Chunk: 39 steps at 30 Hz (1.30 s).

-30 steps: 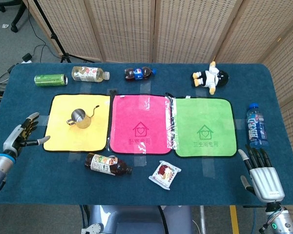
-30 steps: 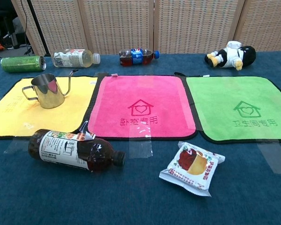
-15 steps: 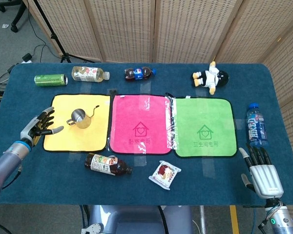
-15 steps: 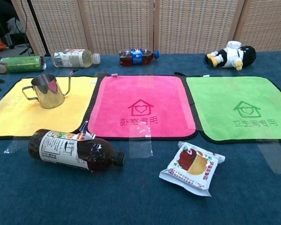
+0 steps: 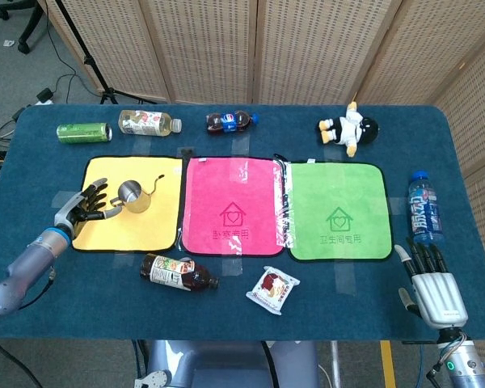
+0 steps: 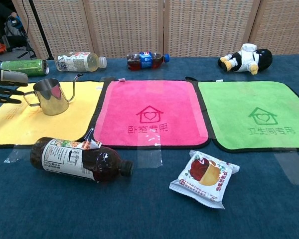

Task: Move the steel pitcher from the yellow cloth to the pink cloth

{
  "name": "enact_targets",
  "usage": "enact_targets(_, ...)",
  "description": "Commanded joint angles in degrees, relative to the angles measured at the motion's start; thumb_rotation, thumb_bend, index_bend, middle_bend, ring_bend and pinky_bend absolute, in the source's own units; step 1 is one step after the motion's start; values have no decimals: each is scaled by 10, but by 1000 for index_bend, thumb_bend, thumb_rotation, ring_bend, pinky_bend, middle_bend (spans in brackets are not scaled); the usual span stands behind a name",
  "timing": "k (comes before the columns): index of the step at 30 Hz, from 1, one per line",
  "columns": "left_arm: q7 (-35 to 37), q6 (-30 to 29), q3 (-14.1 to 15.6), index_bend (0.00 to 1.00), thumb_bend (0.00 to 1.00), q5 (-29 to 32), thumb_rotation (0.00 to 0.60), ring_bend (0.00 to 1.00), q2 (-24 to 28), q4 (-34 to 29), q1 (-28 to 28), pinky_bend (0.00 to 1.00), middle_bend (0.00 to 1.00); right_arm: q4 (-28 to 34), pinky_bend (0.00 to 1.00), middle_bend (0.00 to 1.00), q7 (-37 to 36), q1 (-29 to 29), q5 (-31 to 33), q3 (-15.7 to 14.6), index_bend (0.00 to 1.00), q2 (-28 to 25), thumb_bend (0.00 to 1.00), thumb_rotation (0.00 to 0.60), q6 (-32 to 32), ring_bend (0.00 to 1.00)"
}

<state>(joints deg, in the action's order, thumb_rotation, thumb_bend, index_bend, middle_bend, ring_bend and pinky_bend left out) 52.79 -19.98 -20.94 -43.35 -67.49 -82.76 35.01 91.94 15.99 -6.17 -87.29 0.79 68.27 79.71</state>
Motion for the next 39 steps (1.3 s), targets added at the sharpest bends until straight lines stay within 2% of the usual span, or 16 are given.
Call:
enact_targets(1,-4,2,-2,0,234,10,600,0,-2,-4,1,0,0,0,0,0,0,0,-1,0,0,0,411,600,1,0)
enact_targets(9,-5,17,-12,0,236,47,600,0,-14,5,3,0,0,0,0,0,-1,0,-5,-3,0,1,411,600,3,0)
enact_targets(23,-30,41,-19,0,237,63,600,0,-43,27,16,0,0,-2,0,0,5,-3,-2,-4,0,5,412,600,-3,0)
enact_targets(39,-61,28,-19,0,239,85,600,0,-52,17,26,0,0,-3,0,0,3,-4,-4,-6,0,5,414,600,-2,0)
